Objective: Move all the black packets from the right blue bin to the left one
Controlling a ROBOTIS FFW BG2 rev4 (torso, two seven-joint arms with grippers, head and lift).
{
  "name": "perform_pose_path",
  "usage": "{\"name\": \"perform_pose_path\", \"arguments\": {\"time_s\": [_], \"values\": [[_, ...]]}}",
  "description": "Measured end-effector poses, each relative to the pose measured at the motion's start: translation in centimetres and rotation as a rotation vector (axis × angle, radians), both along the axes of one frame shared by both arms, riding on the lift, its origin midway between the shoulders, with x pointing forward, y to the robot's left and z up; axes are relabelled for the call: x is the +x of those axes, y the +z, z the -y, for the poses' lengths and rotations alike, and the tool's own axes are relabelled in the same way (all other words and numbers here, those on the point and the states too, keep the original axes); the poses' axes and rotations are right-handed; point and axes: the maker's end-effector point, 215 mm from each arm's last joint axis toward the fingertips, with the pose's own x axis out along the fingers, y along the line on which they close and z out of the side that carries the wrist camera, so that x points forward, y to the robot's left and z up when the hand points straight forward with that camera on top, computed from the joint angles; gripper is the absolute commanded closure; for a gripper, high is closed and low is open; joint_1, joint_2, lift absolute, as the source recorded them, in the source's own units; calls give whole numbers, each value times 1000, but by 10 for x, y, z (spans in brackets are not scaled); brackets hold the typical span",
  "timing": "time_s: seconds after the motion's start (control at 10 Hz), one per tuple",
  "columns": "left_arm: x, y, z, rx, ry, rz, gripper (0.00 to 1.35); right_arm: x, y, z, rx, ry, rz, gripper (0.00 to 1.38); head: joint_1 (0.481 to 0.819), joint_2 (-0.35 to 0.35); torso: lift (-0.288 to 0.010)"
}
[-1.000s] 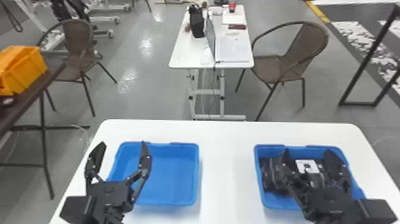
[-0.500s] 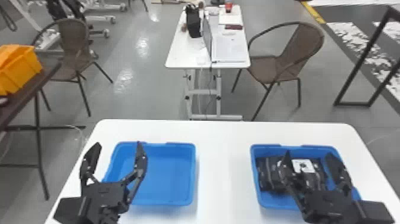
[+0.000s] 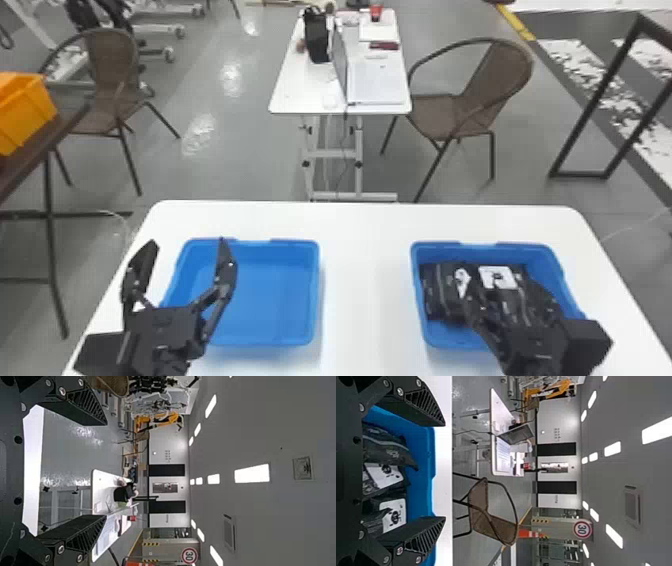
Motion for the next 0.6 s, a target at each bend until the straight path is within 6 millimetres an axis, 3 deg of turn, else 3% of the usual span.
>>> {"name": "perform_pose_path", "arguments": {"time_s": [0.2, 0.6], "values": [[0, -1, 0, -3, 0, 1, 200, 6, -55, 9, 25, 22, -129, 191, 695, 1, 0], [0, -5, 0, -11, 0, -7, 199, 25, -106, 9, 29, 72, -243, 190, 695, -1, 0]]}}
